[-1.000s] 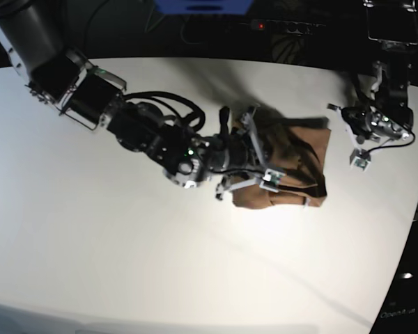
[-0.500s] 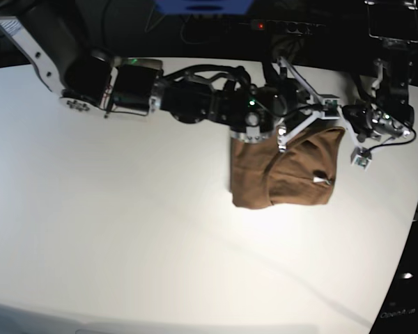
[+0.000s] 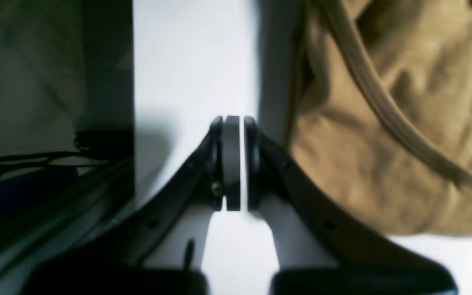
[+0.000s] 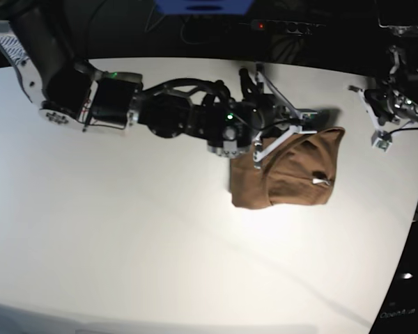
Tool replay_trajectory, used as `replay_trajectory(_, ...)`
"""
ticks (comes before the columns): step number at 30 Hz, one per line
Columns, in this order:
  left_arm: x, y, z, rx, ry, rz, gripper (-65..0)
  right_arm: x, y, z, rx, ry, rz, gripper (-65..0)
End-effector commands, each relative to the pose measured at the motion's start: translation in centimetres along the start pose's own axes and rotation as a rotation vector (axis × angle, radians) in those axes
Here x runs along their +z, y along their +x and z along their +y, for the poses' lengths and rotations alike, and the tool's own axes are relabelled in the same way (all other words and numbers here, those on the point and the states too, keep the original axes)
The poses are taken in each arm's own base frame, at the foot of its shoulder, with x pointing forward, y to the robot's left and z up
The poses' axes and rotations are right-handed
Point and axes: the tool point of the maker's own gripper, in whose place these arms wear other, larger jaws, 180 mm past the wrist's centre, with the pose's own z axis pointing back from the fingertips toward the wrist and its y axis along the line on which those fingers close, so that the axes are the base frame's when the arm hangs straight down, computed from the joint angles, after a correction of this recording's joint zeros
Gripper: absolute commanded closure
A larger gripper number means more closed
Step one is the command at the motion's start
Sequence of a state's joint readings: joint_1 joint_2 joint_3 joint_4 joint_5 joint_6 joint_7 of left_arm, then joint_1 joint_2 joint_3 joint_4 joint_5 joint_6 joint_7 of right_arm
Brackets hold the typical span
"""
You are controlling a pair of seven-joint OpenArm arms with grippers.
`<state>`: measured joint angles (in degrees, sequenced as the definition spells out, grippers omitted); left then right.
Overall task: Fold the T-shirt properly
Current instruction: 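Release the stack with the left gripper and reposition it at the stack's edge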
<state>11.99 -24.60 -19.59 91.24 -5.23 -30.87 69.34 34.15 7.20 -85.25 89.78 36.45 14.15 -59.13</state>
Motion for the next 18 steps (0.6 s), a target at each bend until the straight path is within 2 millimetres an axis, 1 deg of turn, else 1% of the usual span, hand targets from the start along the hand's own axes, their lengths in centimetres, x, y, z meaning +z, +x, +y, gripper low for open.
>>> replay_trajectory(1,1.1,1.3,1.2,-0.013,0.029,-0.048,-2.3,0.9,0.3,-1.6,0.012,-0.038,-0.012,-0.3)
replay_trajectory(4,1.6,1.0,0.9,-0.073,0.022,-0.019,-2.3,1.5,-0.8,-3.1,0.013,-0.071,0.014,-0.3)
replay_trajectory(5,2.0,1.3,0.7,-0.098,0.025,-0.021,-2.3,1.8,-1.8,-3.7,0.01,-0.084,0.041,-0.3)
replay_trajectory(10,2.8,2.7,-2.8,-0.215,-0.008,-0.034,-2.3,3.5,-5.0,-6.5,0.003,-0.146,0.14,-0.3)
replay_trajectory(14,2.6,3.5,-5.6,-0.251,-0.054,-0.043,-2.3,5.0,-6.5,-8.8,0.001,-0.2,0.173,-0.3)
replay_trajectory(16,2.5,3.9,-6.5,-0.24,-0.073,-0.055,-2.3,5.6,-6.7,-9.6,0.002,-0.221,0.178,-0.3)
replay_trajectory(18,2.5,4.5,-7.0,-0.23,-0.065,-0.064,-2.3,6.4,-6.5,-10.8,0.012,-0.248,0.18,-0.3)
